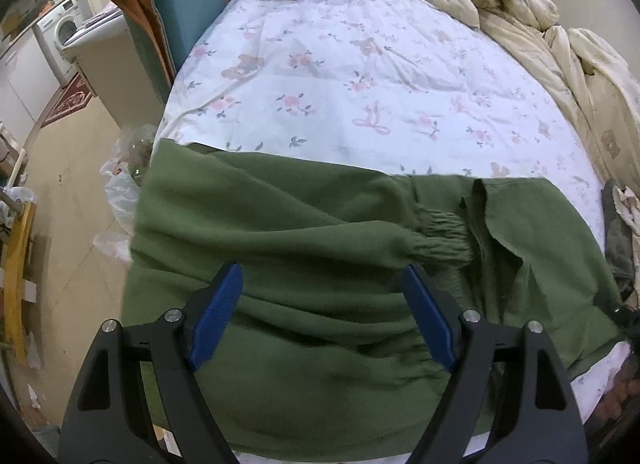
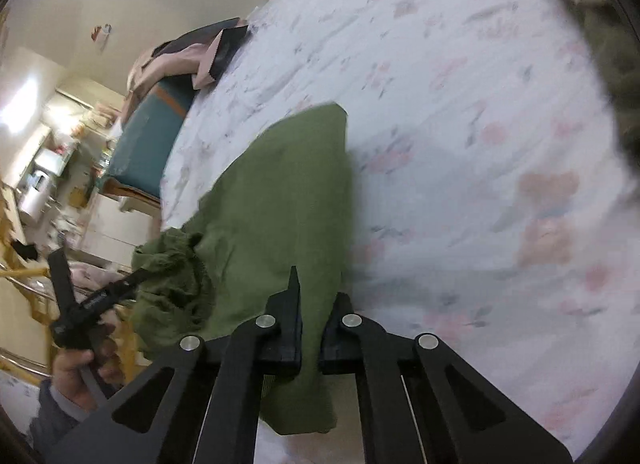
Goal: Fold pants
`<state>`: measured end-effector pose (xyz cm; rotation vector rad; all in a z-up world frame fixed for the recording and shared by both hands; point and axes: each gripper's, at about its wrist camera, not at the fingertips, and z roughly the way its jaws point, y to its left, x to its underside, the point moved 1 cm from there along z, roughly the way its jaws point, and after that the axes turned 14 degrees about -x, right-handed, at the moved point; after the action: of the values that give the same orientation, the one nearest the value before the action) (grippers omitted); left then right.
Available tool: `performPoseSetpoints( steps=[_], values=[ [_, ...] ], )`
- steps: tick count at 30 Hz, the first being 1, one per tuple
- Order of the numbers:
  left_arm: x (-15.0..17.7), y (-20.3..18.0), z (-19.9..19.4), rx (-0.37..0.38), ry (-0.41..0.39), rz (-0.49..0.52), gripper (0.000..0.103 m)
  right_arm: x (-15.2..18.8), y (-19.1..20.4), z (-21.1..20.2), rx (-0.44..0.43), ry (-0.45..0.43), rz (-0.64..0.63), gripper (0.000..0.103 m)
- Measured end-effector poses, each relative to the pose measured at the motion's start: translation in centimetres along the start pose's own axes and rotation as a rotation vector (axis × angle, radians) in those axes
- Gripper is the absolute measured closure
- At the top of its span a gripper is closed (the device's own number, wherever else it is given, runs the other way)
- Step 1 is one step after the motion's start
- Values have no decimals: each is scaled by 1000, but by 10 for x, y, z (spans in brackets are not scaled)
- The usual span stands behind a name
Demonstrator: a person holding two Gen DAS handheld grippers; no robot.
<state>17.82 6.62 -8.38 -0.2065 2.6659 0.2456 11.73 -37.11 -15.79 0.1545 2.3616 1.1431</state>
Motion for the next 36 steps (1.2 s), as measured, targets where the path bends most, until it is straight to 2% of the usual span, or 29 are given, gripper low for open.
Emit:
performPoseSetpoints(
  steps=[2,3,6,8,10,12,17,20,24,25,27,29,31,32,34,36],
  values=[
    [0,-1,-1,5,-3,0,23,-3,3,-4,2,-3,-16,100],
    [0,-1,-1,8,-5,1,23,-2,9,4,-4,26,-36,100],
    [1,1,-2,2,-3,15,24,4,10,20,68,75,-82,100],
    [0,11,-6,-11,-9,-8,24,5,11,12,75,52,-91,100],
    [-2,24,-9,-31,-15,-46,23,3,32,5,54,31,-149,100],
    [-7,42,-11,-64,-10,-96,23,3,66,9,35,53,-233,100],
    [-29,108,-28,-107,-27,-272,24,11,190,52,-68,127,-480,100],
    [-42,162,-46,-83,-47,-384,24,36,261,108,-128,223,-613,99],
    [-41,223,-53,-118,-70,-448,24,91,313,203,-161,351,-751,98],
    [-38,232,-49,-127,-59,-447,24,110,318,234,-150,393,-788,94],
    [-33,243,-38,-131,-28,-435,24,134,313,275,-129,469,-778,90],
    [-30,249,-27,-117,12,-440,24,161,306,303,-169,564,-750,77],
    [-29,251,-14,-70,64,-457,24,182,306,305,-214,616,-791,42],
    [-29,249,-7,-32,89,-464,24,189,308,302,-232,637,-813,37],
    [-31,241,-3,0,106,-457,23,194,309,284,-263,646,-852,35],
    [-34,227,-1,23,104,-423,23,179,308,253,-334,622,-796,35]
  ],
)
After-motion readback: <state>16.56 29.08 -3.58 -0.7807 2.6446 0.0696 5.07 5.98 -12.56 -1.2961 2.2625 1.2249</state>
